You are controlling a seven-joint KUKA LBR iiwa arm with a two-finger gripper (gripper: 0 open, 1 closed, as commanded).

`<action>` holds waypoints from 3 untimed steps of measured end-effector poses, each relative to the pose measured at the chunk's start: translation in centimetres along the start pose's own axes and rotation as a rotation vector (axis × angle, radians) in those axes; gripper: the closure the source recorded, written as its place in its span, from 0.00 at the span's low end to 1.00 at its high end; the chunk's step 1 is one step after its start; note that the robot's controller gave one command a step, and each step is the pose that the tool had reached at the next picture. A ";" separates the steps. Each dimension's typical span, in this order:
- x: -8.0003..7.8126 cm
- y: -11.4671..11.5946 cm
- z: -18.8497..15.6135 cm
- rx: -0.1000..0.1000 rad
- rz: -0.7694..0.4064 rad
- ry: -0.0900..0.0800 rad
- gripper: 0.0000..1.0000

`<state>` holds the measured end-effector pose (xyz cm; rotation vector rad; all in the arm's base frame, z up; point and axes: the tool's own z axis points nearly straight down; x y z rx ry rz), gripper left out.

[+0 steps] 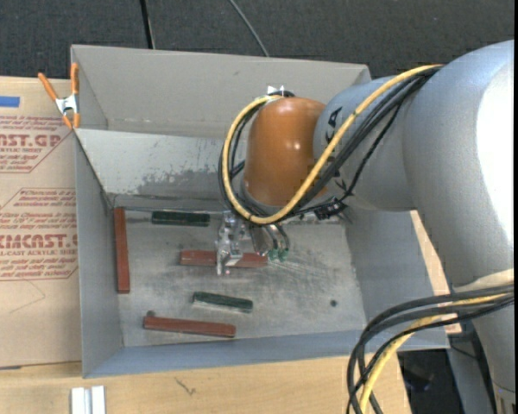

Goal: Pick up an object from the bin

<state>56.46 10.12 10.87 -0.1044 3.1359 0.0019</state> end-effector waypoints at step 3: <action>0.1 0.0 -4.4 0.001 0.000 0.006 1.00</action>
Offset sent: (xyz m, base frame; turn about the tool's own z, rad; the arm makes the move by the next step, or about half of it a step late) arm 0.0000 0.0000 0.0777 0.0000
